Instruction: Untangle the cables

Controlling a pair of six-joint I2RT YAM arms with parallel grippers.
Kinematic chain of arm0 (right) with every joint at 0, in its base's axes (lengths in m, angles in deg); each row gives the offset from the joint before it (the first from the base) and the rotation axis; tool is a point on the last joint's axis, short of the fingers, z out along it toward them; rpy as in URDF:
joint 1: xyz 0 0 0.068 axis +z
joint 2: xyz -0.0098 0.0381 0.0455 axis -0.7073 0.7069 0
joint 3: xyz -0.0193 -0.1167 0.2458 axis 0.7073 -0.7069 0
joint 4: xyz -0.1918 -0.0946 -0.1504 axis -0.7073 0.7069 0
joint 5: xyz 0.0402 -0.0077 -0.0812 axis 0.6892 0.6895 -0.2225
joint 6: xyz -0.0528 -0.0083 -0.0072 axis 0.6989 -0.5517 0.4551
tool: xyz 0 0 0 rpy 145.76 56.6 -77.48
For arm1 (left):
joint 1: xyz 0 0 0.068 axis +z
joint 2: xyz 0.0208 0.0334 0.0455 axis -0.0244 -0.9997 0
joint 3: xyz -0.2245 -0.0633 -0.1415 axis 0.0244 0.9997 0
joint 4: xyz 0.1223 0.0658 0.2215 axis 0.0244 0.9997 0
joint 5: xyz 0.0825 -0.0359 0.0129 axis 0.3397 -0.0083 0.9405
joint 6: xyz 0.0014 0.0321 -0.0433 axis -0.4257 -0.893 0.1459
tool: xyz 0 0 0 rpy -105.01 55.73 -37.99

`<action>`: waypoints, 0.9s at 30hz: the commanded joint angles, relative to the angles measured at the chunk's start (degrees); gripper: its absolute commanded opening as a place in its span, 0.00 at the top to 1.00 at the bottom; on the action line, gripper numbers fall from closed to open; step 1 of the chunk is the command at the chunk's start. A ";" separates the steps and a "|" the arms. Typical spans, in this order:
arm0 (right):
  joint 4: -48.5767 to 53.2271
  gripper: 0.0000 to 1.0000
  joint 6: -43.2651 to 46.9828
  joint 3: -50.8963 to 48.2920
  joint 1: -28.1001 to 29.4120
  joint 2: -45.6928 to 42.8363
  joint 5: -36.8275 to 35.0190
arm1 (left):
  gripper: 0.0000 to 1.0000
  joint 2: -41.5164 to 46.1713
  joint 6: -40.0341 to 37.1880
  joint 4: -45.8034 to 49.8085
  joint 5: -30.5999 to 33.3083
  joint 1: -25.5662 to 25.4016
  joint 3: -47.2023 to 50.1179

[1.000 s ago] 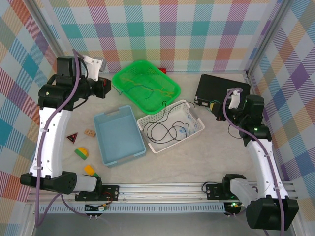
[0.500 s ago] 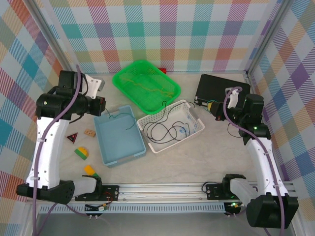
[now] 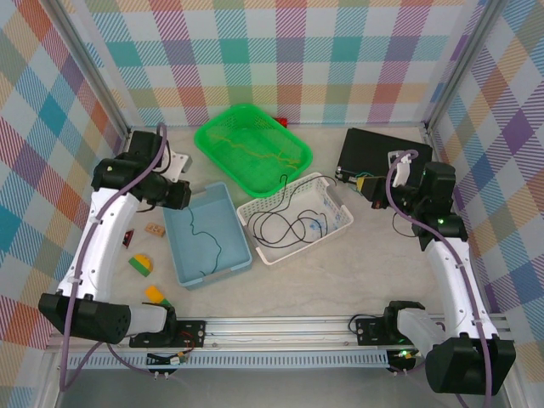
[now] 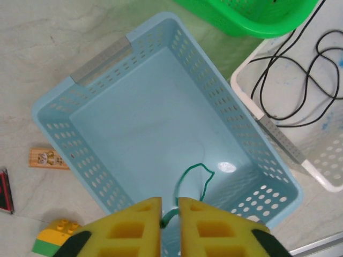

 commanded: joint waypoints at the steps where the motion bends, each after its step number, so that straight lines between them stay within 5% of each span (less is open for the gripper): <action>1: -3.44 1.00 0.93 -0.19 1.06 0.29 2.89 | 0.57 0.60 -0.56 -3.78 1.33 0.48 0.66; 5: -4.25 1.00 0.16 0.99 1.83 1.05 4.46 | 0.24 2.01 -0.36 -7.77 3.12 0.49 1.60; 9: -6.66 1.00 -1.47 1.66 2.77 1.27 5.11 | 0.11 3.87 0.98 -11.09 4.10 0.66 1.38; 13: -11.10 1.00 -4.97 2.10 4.20 1.36 3.65 | 0.09 6.59 3.53 -14.97 -1.30 0.75 1.55; 19: -15.65 1.00 -11.42 4.81 9.23 2.61 3.44 | 0.04 12.11 18.56 -38.37 -24.21 0.50 11.45; 23: -24.16 1.00 -19.94 4.85 11.53 3.97 3.85 | 0.09 13.05 37.72 -65.05 -28.22 -2.70 22.16; 27: -27.36 1.00 -21.25 6.18 15.01 5.85 2.25 | 0.09 10.90 39.52 -70.49 -26.06 -11.74 22.79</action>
